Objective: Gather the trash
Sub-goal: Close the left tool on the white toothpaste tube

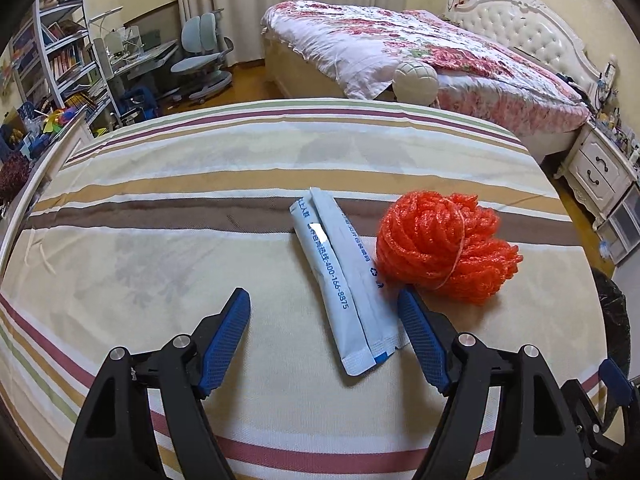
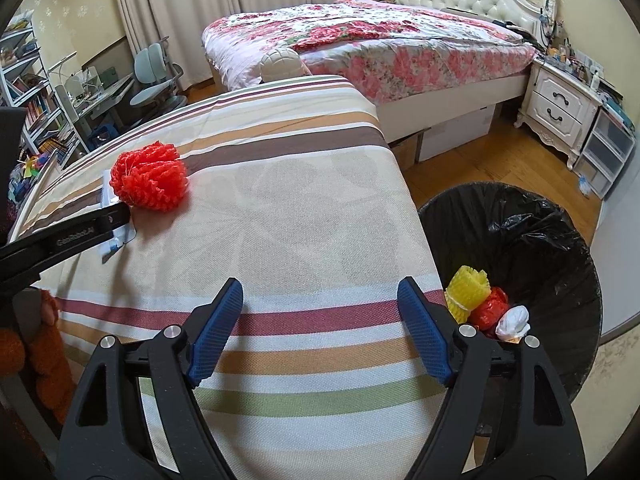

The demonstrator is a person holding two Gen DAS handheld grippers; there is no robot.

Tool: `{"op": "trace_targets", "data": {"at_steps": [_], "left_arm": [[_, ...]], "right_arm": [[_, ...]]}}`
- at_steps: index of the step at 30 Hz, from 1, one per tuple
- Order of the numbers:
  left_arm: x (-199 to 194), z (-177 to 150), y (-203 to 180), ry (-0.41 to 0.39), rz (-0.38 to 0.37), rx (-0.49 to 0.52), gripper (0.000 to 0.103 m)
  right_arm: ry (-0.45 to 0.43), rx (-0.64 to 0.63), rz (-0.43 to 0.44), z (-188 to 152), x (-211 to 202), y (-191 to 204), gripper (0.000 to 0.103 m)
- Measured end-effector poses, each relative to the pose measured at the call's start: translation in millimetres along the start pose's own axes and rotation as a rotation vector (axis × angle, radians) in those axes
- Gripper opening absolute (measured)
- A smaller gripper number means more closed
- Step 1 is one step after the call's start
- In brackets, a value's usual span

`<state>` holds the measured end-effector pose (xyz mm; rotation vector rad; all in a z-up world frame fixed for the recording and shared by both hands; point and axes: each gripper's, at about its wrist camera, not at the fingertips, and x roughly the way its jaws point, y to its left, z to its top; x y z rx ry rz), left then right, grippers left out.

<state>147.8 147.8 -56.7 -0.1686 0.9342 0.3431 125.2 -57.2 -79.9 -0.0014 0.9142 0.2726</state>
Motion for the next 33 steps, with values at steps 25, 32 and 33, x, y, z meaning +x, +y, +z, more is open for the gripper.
{"op": "trace_targets", "data": {"at_steps": [25, 32, 33], "left_arm": [[9, 5, 12, 0.021, 0.015, -0.027, 0.077], [-5, -8, 24, -0.023, -0.007, -0.015, 0.051], [-6, -9, 27, -0.027, -0.01, -0.016, 0.044]], "right_arm": [[0.001, -0.011, -0.014, -1, -1, 1, 0.078], [0.0, -0.01, -0.014, -1, -1, 1, 0.078], [0.0, -0.01, -0.013, -1, 0, 2, 0.078]]}}
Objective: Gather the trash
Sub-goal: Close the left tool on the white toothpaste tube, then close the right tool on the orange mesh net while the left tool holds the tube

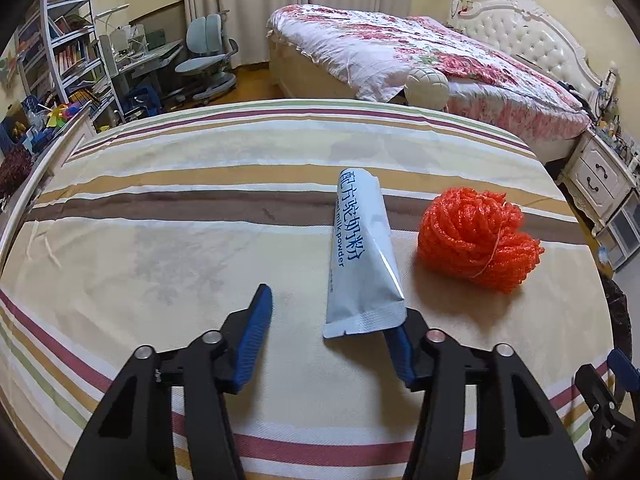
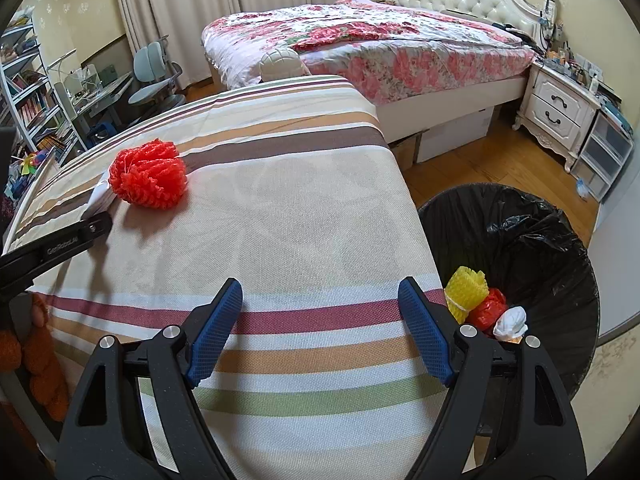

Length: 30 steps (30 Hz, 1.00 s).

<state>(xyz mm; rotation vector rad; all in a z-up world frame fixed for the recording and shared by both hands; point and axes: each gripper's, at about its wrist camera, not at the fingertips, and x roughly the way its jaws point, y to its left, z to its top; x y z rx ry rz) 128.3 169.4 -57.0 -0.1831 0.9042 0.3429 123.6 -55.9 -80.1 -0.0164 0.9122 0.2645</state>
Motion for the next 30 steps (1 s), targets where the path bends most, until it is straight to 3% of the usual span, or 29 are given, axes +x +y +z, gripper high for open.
{"op": "trace_targets", "data": {"at_steps": [6, 14, 27, 29, 30], "left_arm": [[-3, -2, 13, -0.019, -0.011, -0.002, 0.021], [-4, -2, 21, -0.017, -0.035, 0.0, 0.006], [-20, -14, 41, -0.003, -0.107, -0.032, 0.005], [-19, -13, 41, -0.006, -0.094, -0.027, 0.011], [-18, -12, 41, -0.01, -0.084, -0.026, 0.022]], "right_arm": [[0.002, -0.004, -0.008, 0, -1, 1, 0.078], [0.008, -0.015, -0.026, 0, 0, 3, 0.078], [0.01, -0.026, -0.021, 1, 1, 7, 0.078], [0.011, -0.031, -0.02, 1, 2, 9, 0.078], [0.012, -0.034, -0.019, 1, 2, 10, 0.078]]}}
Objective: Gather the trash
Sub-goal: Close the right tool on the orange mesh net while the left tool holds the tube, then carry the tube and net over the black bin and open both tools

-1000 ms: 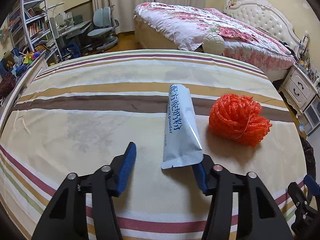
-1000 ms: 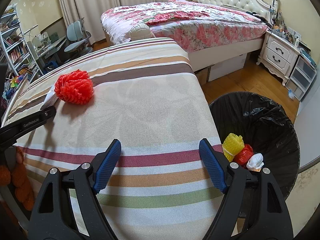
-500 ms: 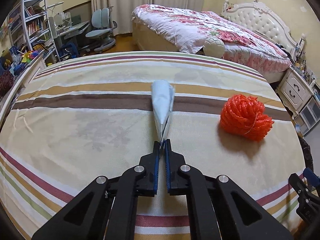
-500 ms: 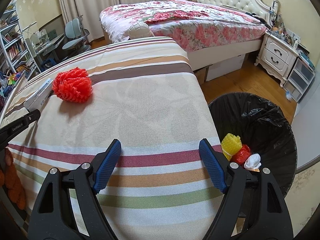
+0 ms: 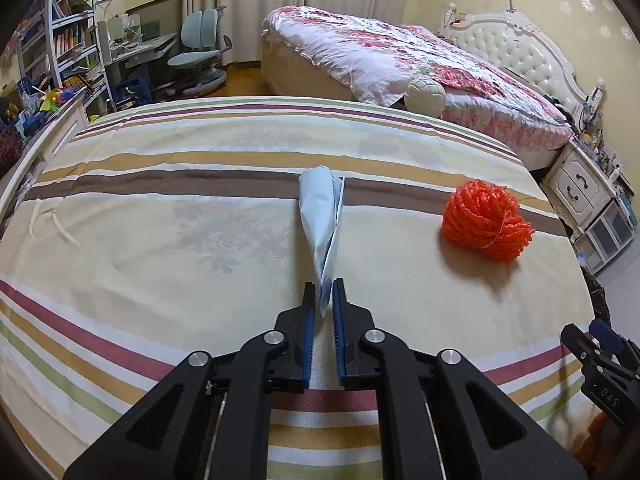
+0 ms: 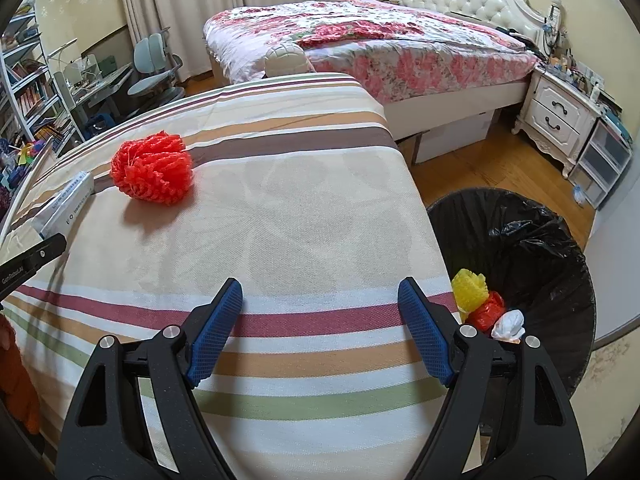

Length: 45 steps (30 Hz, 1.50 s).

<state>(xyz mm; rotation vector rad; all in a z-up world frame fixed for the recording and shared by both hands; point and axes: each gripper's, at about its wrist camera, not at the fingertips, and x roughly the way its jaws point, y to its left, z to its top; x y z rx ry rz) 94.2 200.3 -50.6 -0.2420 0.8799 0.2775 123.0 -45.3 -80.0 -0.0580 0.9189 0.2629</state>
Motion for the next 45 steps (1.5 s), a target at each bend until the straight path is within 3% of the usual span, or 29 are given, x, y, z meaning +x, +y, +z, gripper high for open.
{"op": "trace_targets", "data": {"at_steps": [2, 5, 7, 9, 12, 34, 35, 38, 41, 45], "left_arm": [[2, 3, 2, -0.012, 0.014, -0.01, 0.041], [7, 7, 4, -0.017, 0.025, -0.01, 0.043], [10, 7, 6, -0.014, 0.03, -0.001, 0.039], [12, 5, 7, -0.019, 0.045, 0.011, 0.023], [10, 3, 12, -0.023, 0.04, 0.014, 0.011], [1, -5, 33, -0.029, 0.014, -0.019, 0.009], [1, -4, 33, -0.029, 0.012, -0.02, 0.009], [0, -5, 34, -0.029, 0.006, -0.023, 0.009], [-2, -6, 34, -0.032, 0.0, -0.025, 0.009], [-9, -8, 32, -0.045, -0.011, -0.025, 0.009]], "right_arm": [[0.001, -0.005, 0.002, 0, 0, 3, 0.078], [0.005, -0.016, 0.007, 1, 1, 8, 0.078], [0.007, -0.026, 0.01, 2, 3, 12, 0.078], [0.009, -0.043, 0.015, 4, 4, 20, 0.079], [0.011, -0.068, 0.028, 6, 7, 33, 0.079], [0.026, -0.176, 0.084, 57, 51, 126, 0.083], [0.026, -0.177, 0.084, 58, 52, 128, 0.082], [0.013, -0.193, 0.074, 55, 49, 131, 0.063], [0.01, -0.195, 0.086, 51, 43, 130, 0.057], [0.001, -0.176, 0.105, 41, 30, 121, 0.056]]}}
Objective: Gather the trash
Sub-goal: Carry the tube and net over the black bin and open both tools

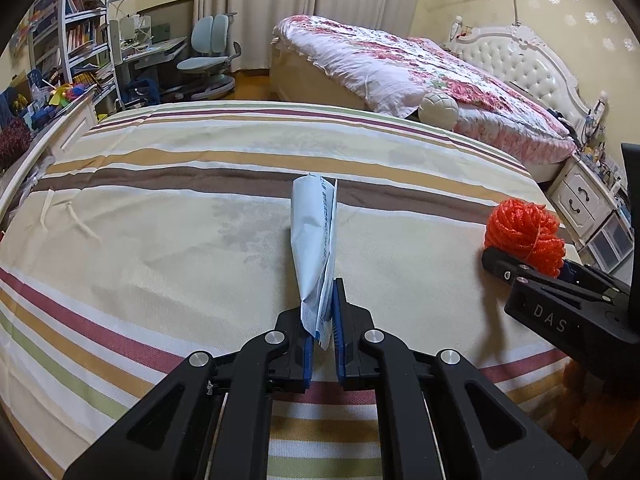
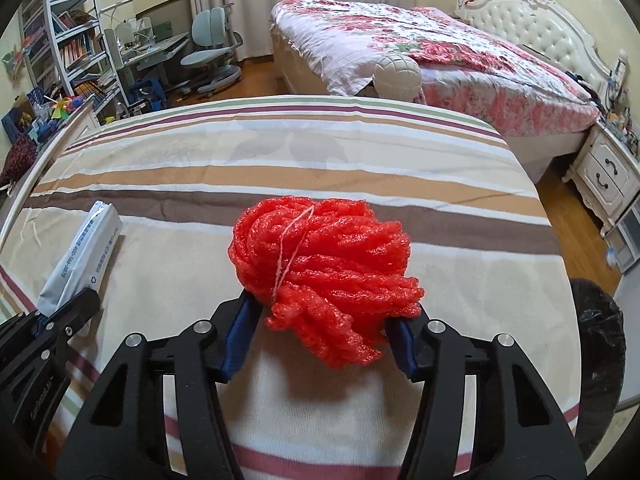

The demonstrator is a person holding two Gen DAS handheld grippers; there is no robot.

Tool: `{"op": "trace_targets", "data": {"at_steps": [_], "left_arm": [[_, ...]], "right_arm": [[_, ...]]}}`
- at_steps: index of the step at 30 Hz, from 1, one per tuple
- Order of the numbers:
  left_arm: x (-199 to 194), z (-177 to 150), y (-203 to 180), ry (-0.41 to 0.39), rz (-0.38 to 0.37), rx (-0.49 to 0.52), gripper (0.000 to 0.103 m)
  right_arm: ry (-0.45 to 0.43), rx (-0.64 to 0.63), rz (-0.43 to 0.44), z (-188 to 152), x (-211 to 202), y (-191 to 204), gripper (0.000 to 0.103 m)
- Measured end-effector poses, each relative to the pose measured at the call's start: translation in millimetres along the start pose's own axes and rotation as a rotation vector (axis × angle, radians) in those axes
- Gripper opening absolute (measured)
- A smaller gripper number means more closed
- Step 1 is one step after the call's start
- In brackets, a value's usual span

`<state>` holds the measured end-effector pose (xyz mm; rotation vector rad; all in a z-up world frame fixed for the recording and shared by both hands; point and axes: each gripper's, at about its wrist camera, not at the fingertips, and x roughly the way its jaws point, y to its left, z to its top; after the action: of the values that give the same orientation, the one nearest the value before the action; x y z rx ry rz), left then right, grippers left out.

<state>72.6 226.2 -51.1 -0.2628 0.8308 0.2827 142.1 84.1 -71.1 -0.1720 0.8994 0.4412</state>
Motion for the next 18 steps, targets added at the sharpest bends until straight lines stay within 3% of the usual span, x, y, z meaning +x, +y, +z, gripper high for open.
{"op": "trace_targets", "data": {"at_steps": [7, 18], "left_arm": [[-25, -3, -17, -0.057, -0.034, 0.035, 0.009], [-40, -12, -67, -0.067, -0.129, 0.097, 0.009]], "right_arm": [[-0.023, 0.033, -0.006, -24, -26, -21, 0.056], [-0.079, 0.117, -0.091, -57, -73, -79, 0.056]]}}
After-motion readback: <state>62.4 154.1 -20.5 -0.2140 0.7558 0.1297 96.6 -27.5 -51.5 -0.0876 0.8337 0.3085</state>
